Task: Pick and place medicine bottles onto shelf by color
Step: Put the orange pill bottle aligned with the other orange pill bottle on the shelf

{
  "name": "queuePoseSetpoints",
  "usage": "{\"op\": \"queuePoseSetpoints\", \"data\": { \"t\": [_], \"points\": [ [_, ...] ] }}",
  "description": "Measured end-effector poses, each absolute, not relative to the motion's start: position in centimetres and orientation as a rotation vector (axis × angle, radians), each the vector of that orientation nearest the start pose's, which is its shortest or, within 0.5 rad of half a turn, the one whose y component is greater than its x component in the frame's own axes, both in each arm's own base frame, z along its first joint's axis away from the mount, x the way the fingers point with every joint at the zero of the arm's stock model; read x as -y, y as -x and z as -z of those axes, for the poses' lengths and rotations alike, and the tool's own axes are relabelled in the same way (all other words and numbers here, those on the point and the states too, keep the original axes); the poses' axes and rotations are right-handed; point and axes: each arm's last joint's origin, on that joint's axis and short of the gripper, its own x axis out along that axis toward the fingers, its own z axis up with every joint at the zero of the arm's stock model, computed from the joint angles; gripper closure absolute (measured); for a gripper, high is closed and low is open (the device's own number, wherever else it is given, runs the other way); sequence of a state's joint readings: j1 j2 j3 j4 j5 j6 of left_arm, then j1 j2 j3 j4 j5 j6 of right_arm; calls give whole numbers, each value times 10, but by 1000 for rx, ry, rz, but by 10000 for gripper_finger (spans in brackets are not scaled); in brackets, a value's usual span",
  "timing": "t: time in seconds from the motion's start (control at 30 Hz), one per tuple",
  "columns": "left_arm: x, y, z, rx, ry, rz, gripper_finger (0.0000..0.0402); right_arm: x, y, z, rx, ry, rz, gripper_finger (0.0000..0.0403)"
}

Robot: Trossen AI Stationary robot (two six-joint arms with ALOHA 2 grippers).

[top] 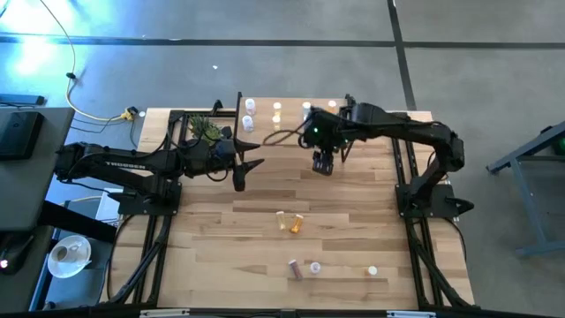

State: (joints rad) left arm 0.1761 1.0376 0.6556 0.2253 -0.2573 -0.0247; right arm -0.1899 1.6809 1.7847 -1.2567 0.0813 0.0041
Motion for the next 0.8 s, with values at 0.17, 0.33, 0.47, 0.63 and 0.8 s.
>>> {"op": "queuePoseSetpoints", "data": {
  "t": [0.17, 0.33, 0.47, 0.63, 0.8],
  "points": [
    [-48, -225, -278, -172, 19, -435, 185, 41, -312, -366, -1200, -39, 282, 196],
    [-47, -224, -275, -202, 25, -433, 185, 16, -310, -361, -1233, -21, 246, 196],
    [-47, -224, -272, -226, 58, -436, 185, -3, -303, -338, -1254, 3, 238, 196],
    [-47, -224, -272, -232, 65, -433, 186, -20, -286, -312, -1228, -31, 250, 196],
    [-47, -223, -271, -244, 65, -430, 186, -33, -261, -300, -1209, -108, 256, 196]
  ]
}}
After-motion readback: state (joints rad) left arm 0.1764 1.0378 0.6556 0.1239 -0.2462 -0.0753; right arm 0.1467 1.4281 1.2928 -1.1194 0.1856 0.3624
